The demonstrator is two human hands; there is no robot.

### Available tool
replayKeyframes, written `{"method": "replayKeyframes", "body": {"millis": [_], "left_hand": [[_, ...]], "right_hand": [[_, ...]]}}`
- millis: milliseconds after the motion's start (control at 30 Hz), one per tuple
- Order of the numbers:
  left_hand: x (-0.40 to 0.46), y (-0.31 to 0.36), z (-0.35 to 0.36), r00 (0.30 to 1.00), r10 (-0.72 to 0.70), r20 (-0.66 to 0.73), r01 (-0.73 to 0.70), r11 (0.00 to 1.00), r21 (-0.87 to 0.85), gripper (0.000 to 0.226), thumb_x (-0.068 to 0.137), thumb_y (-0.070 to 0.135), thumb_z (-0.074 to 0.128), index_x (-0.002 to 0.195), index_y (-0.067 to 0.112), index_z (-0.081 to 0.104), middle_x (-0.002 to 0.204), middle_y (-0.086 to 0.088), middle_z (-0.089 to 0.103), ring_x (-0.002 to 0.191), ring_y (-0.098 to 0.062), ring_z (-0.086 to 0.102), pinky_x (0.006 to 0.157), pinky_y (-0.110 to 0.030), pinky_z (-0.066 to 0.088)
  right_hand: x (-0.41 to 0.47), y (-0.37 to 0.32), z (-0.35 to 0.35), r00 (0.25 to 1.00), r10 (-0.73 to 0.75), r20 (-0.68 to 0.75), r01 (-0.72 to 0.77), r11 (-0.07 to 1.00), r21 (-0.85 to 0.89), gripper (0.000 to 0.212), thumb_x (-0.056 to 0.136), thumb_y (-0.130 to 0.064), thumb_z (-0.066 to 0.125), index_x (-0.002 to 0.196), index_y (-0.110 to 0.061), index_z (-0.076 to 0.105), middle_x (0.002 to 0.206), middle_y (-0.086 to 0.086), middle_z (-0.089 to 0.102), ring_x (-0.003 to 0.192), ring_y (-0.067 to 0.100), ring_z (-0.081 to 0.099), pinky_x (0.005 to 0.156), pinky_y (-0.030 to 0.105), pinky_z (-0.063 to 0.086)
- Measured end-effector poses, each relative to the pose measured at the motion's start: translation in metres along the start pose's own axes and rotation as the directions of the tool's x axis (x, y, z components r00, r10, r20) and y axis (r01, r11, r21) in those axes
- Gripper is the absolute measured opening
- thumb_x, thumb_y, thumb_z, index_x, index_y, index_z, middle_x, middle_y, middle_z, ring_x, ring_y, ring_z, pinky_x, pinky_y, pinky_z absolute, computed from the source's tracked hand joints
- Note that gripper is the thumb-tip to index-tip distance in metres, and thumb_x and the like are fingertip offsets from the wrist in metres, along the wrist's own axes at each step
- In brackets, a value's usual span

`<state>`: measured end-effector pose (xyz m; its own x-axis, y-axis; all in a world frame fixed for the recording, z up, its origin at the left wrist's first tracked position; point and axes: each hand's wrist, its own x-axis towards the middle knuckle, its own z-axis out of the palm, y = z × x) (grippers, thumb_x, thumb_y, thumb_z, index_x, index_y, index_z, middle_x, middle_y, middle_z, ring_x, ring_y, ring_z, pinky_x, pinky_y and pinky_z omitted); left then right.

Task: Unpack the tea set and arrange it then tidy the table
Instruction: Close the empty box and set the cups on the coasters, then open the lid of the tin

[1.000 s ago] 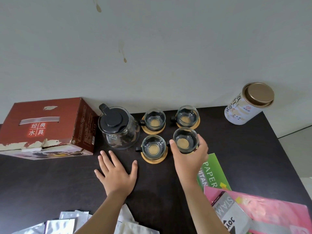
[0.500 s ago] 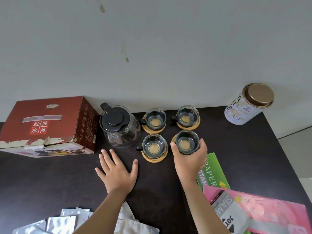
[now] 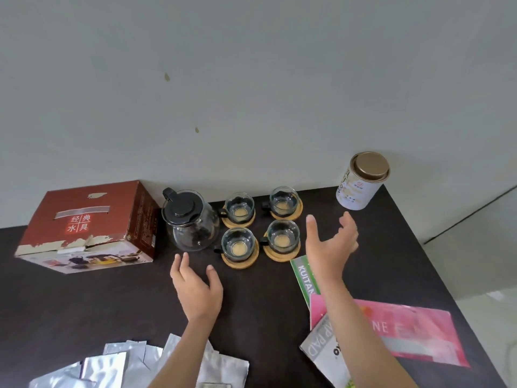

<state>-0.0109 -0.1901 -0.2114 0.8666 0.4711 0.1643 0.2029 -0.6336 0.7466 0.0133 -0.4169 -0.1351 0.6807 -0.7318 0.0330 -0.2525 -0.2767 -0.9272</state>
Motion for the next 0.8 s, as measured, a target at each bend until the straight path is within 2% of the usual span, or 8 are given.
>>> {"method": "replayKeyframes", "body": {"millis": [100,167,267,333,467,567,700,800], "left_hand": [[-0.006,0.046,0.018,0.972,0.232,0.028,-0.230,0.971,-0.064,0.059,0.081,0.010,0.069,0.130,-0.006,0.041,0.139,-0.024,0.035,0.132,-0.037,0.035,0.099,-0.049,0.044],[-0.005,0.080,0.035,0.929,0.361,0.077,-0.354,0.930,-0.096,0.056,0.083,0.018,0.065,0.129,-0.004,0.041,0.139,-0.022,0.035,0.133,-0.034,0.034,0.101,-0.045,0.043],[0.000,0.134,0.066,0.870,0.472,0.141,-0.450,0.878,-0.164,0.059,0.082,0.034,0.055,0.128,-0.003,0.044,0.135,-0.020,0.041,0.130,-0.030,0.037,0.106,-0.038,0.037],[0.004,0.166,0.089,0.835,0.524,0.171,-0.491,0.848,-0.202,0.060,0.080,0.034,0.061,0.126,-0.001,0.046,0.130,-0.017,0.046,0.124,-0.027,0.042,0.105,-0.035,0.038],[0.013,0.214,0.142,0.766,0.503,0.401,-0.450,0.864,-0.225,0.076,0.076,0.039,0.072,0.135,0.006,0.038,0.133,-0.008,0.043,0.126,-0.020,0.039,0.104,-0.032,0.037],[0.018,0.238,0.182,0.707,0.438,0.554,-0.365,0.898,-0.244,0.092,0.071,0.047,0.076,0.141,0.010,0.029,0.139,-0.005,0.035,0.130,-0.020,0.037,0.102,-0.037,0.041],[0.022,0.260,0.222,0.688,0.362,0.629,-0.279,0.932,-0.231,0.097,0.065,0.038,0.082,0.141,0.012,0.028,0.141,-0.005,0.035,0.129,-0.019,0.037,0.096,-0.039,0.045],[0.021,0.270,0.241,0.709,0.357,0.608,-0.273,0.934,-0.230,0.079,0.068,0.032,0.077,0.134,0.015,0.035,0.133,-0.002,0.043,0.121,-0.019,0.044,0.089,-0.040,0.049]], "right_hand": [[0.030,-0.007,-0.015,1.000,-0.001,-0.024,0.001,1.000,0.004,0.063,0.084,-0.034,0.070,0.135,-0.008,0.043,0.131,0.009,0.049,0.123,0.029,0.042,0.093,0.034,0.035],[0.052,-0.012,-0.024,0.998,-0.029,-0.047,0.029,1.000,0.011,0.055,0.085,-0.029,0.070,0.131,-0.009,0.046,0.127,0.008,0.052,0.120,0.027,0.046,0.089,0.029,0.030],[0.088,-0.019,-0.034,0.995,-0.062,-0.081,0.059,0.998,-0.031,0.048,0.083,-0.025,0.071,0.123,-0.009,0.050,0.121,0.007,0.054,0.115,0.027,0.047,0.086,0.030,0.032],[0.114,-0.023,-0.036,0.995,-0.064,-0.082,0.055,0.993,-0.106,0.050,0.080,-0.026,0.072,0.122,-0.008,0.051,0.120,0.009,0.055,0.115,0.030,0.047,0.085,0.032,0.035],[0.158,-0.024,-0.032,0.996,-0.084,0.003,0.081,0.947,-0.310,0.067,0.079,-0.035,0.073,0.134,-0.012,0.044,0.131,0.014,0.048,0.122,0.035,0.041,0.097,0.044,0.040],[0.184,-0.020,-0.028,0.995,-0.081,0.061,0.098,0.915,-0.392,0.066,0.079,-0.043,0.070,0.133,-0.016,0.045,0.134,0.011,0.042,0.123,0.034,0.037,0.096,0.044,0.040],[0.204,-0.007,-0.026,0.990,-0.120,0.073,0.139,0.906,-0.400,0.064,0.075,-0.048,0.074,0.127,-0.018,0.052,0.128,0.006,0.047,0.117,0.031,0.041,0.092,0.041,0.041],[0.207,0.001,-0.026,0.979,-0.198,0.049,0.201,0.891,-0.406,0.063,0.072,-0.048,0.076,0.123,-0.017,0.055,0.123,0.004,0.053,0.113,0.031,0.045,0.091,0.040,0.043]]}}
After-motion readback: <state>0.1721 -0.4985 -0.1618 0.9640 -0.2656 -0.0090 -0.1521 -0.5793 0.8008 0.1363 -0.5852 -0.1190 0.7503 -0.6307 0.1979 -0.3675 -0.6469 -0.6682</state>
